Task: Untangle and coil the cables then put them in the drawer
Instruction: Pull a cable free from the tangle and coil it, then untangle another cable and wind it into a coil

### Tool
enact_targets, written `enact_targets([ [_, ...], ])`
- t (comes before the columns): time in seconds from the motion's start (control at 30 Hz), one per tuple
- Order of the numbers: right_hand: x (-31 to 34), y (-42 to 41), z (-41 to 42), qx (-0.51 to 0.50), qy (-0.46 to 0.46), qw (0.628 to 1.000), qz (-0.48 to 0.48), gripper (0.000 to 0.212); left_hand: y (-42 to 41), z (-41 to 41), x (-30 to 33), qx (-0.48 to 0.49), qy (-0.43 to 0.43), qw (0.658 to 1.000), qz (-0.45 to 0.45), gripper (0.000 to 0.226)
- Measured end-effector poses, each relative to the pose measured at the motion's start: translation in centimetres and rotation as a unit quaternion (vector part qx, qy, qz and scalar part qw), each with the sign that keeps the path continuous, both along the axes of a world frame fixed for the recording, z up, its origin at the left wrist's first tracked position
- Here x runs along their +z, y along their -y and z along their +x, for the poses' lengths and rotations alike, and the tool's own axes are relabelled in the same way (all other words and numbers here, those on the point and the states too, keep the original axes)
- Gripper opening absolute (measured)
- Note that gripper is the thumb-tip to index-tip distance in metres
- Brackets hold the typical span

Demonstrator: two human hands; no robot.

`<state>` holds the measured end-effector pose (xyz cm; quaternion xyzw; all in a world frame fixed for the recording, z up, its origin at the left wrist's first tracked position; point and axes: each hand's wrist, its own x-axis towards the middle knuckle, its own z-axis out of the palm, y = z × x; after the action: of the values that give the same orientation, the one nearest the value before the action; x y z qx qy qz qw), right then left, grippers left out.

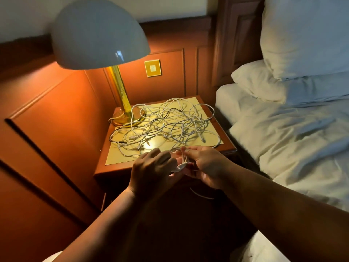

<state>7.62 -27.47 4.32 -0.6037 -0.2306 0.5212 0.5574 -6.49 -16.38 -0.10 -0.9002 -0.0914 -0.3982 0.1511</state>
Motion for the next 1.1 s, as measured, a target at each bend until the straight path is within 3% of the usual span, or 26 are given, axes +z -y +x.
enact_targets([
  [0.17, 1.3, 1.1, 0.9, 0.045, 0.268, 0.962, -0.005, 0.024, -0.2, 1.3, 1.0, -0.033, -0.028, 0.998, 0.033, 0.037],
  [0.27, 1.3, 0.2, 2.7, 0.066, 0.393, 0.916, -0.049, 0.022, -0.5, 3.1, 1.2, -0.049, -0.058, 0.995, 0.058, 0.038],
  [0.47, -0.8, -1.8, 9.7, 0.029, 0.497, 0.850, -0.170, 0.026, -1.9, 7.9, 0.0, -0.066, -0.140, 0.987, -0.054, 0.042],
  [0.6, -2.4, -2.5, 15.6, -0.032, 0.488, 0.849, -0.202, 0.025, -3.2, 12.0, -1.2, -0.059, -0.224, 0.968, -0.101, 0.029],
  [0.83, -5.2, -3.2, 20.9, -0.078, 0.428, 0.871, -0.227, 0.026, -5.6, 18.1, -3.3, -0.017, -0.322, 0.930, -0.177, 0.038],
  [0.97, -6.5, -3.6, 21.9, -0.075, 0.421, 0.869, -0.248, 0.021, -6.9, 18.9, -4.4, -0.047, -0.323, 0.929, -0.173, 0.022],
  [1.1, -7.3, -4.5, 21.6, -0.058, 0.406, 0.877, -0.252, 0.031, -8.0, 18.4, -4.4, -0.025, -0.286, 0.938, -0.192, 0.026],
])
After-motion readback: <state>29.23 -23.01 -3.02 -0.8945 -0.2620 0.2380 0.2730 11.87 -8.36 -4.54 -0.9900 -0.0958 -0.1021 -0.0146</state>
